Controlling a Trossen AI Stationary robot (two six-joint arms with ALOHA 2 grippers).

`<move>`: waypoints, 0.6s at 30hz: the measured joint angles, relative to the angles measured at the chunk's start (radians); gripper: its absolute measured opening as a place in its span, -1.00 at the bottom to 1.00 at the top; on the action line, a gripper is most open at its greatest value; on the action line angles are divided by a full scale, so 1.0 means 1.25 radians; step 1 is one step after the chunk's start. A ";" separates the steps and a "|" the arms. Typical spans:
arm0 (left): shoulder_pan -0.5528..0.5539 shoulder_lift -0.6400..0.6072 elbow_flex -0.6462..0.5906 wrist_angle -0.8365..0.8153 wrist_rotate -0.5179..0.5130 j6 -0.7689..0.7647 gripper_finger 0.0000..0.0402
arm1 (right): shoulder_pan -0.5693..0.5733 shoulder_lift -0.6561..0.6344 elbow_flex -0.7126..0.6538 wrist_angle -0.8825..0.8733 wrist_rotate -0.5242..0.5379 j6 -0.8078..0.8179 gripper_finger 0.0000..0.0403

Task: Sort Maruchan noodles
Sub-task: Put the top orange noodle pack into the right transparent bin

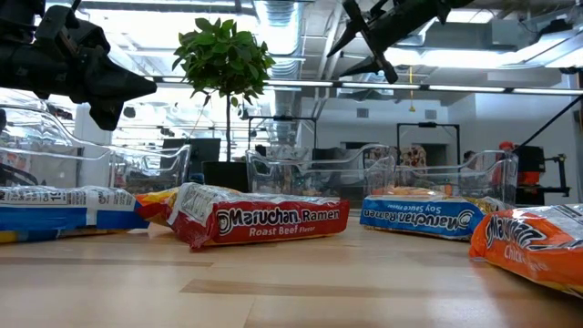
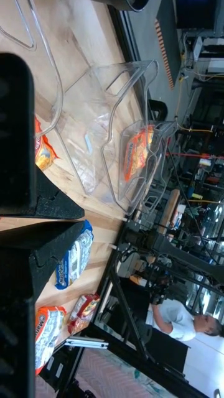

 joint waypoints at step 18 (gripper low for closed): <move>0.000 0.000 0.000 0.000 0.000 0.000 -1.00 | 0.000 0.000 0.000 0.000 -0.087 -0.050 0.27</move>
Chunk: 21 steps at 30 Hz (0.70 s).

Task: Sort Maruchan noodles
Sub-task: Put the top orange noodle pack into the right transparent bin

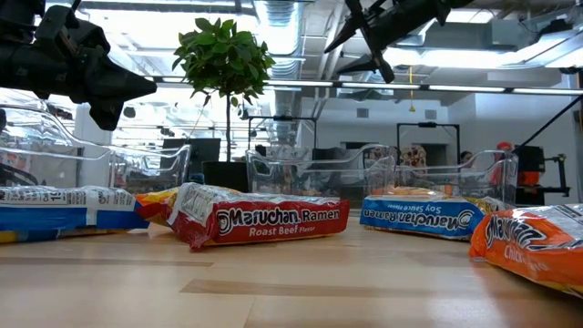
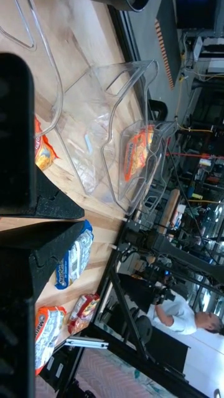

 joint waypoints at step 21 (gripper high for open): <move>0.000 0.000 0.000 0.000 0.000 0.000 -1.00 | 0.067 0.000 -0.001 -0.063 -0.197 -0.155 0.27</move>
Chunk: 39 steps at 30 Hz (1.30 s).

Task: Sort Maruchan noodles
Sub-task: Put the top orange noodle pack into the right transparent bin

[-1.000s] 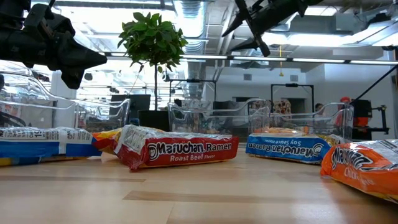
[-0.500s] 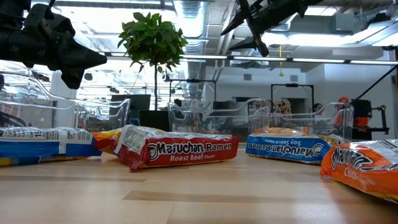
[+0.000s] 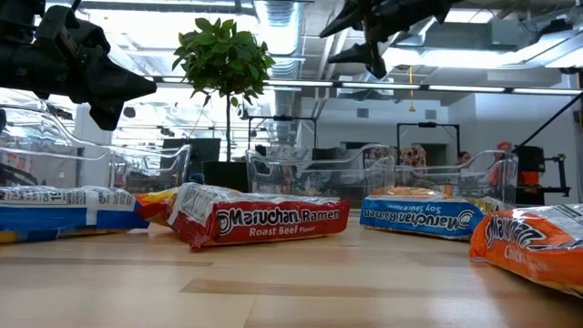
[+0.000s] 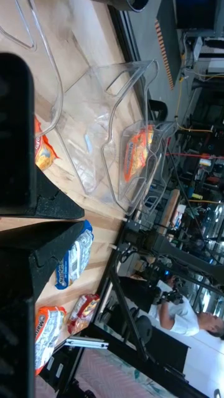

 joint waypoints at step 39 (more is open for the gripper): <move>0.000 0.000 0.000 0.000 0.000 0.000 -1.00 | 0.224 -0.053 -0.099 -0.451 -0.030 -0.296 0.27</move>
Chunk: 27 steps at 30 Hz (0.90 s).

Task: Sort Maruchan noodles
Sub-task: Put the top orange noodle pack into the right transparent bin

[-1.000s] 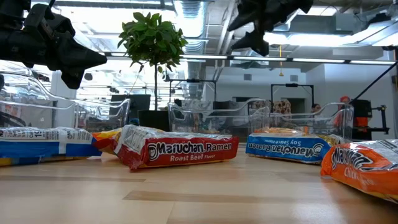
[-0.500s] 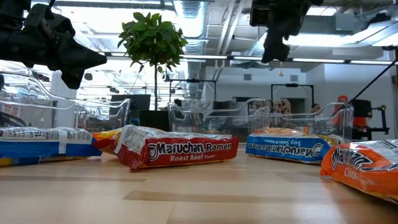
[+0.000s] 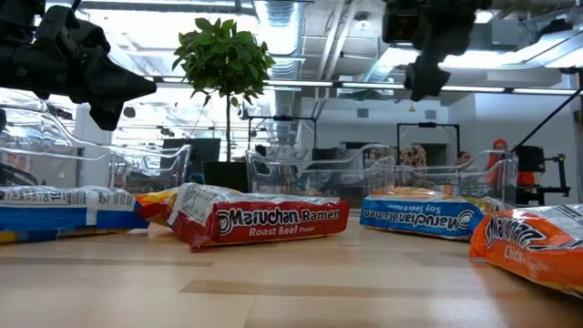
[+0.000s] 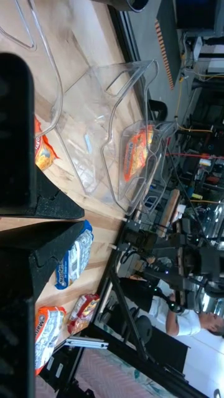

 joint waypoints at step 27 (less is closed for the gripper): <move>0.000 0.000 0.000 0.000 0.000 0.000 -1.00 | 0.037 -0.039 -0.080 0.430 0.104 0.306 0.27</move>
